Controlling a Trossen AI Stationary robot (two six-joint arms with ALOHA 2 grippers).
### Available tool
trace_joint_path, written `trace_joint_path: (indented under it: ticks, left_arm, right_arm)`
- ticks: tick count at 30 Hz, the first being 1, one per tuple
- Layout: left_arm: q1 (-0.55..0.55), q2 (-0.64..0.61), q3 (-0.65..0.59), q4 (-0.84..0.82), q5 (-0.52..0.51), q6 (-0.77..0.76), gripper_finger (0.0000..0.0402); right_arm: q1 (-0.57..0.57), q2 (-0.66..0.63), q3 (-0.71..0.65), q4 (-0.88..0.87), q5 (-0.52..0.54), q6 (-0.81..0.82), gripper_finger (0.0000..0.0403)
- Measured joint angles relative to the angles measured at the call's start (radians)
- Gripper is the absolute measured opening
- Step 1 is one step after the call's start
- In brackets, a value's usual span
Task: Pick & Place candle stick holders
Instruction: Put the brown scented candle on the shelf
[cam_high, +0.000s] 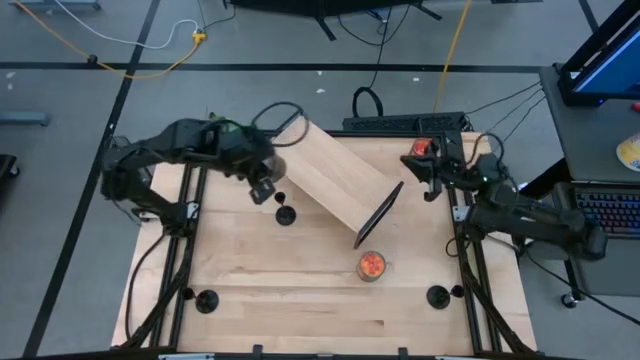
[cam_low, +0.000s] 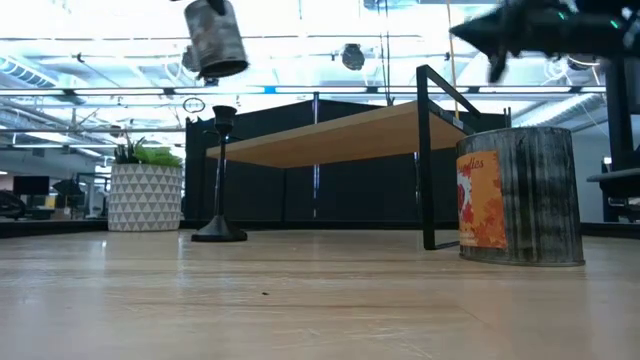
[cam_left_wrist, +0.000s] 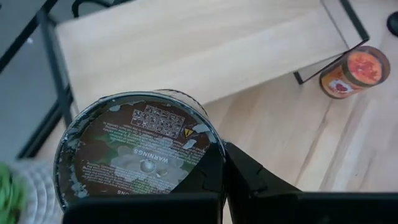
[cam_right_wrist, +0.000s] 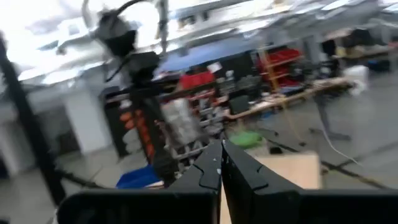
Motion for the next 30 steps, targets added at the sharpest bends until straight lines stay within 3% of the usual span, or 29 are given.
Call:
trace_joint_path:
  ticks: [9,13,22,30]
  left_arm:
    - [0.0,0.19,0.225,-0.003,0.046,0.146,0.0]
    - [-0.001,0.226,0.279,-0.004,0.053,0.175,0.0]
    - [-0.012,0.234,0.297,-0.004,0.052,0.173,0.0]
    - [-0.033,0.234,0.297,-0.004,0.052,0.162,0.0]
  right_arm:
    - [0.144,0.385,0.344,-0.098,-0.055,-0.261,0.0001]
    - [0.193,0.528,0.469,-0.157,-0.055,-0.357,0.0022]
    - [0.267,0.76,0.665,-0.2,-0.053,-0.463,0.0129]
    - [0.276,0.839,0.696,-0.182,0.004,-0.468,0.0244]
